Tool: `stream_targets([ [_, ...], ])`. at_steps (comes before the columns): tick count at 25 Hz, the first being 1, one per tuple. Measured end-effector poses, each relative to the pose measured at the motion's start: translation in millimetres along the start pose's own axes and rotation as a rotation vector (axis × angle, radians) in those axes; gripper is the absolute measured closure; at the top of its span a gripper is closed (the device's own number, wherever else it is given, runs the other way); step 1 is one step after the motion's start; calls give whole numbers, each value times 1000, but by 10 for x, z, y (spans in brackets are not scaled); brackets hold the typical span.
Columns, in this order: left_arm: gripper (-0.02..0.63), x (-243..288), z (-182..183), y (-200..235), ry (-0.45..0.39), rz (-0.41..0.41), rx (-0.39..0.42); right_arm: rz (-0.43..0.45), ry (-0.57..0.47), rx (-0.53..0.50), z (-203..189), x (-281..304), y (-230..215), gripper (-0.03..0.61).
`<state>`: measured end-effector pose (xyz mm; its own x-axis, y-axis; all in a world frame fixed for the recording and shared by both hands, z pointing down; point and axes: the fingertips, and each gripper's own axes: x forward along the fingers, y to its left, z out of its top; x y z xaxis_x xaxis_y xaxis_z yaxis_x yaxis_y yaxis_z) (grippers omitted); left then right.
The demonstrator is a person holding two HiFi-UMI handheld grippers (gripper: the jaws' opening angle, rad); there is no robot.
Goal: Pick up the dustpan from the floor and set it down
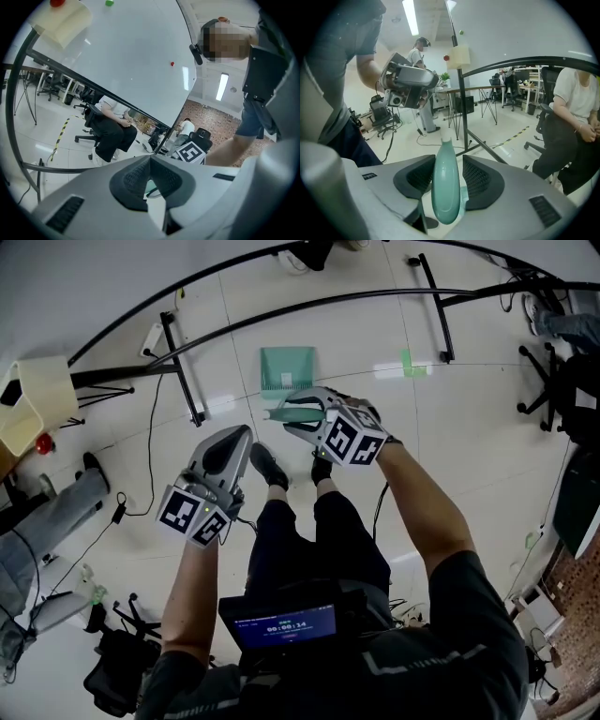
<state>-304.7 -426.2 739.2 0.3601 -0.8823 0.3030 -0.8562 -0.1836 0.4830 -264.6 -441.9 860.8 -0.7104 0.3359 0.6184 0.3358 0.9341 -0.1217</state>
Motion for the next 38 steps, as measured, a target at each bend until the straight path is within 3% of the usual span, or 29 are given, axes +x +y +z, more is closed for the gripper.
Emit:
stream_targets([
  [5,588,-52,108,-111,2,-10,28,-10,8,16,-6,-178,134,379],
  [8,588,-126,253,-226,-10,-17,36,-37,-44,66,222,-393,168,382],
  [13,588,-378,659,-581,-25,-44,72,-117,-137,112,894,-936,199,390],
  [23,588,-1370,1723,-1442,-163,-64,185,-284,-299,70,2390,-2200,675,391],
  [29,588,-1930,2312,-1892,-228,-53,255,-400,-467,158,3005,-2970,911,469],
  [33,588,-2190,2633,-2220,-296,-54,295,-444,-543,157,3366,-3442,1097,472],
  [38,588,-2166,2885,-2546,-345,-88,324,-532,-611,141,3658,-3953,1198,563],
])
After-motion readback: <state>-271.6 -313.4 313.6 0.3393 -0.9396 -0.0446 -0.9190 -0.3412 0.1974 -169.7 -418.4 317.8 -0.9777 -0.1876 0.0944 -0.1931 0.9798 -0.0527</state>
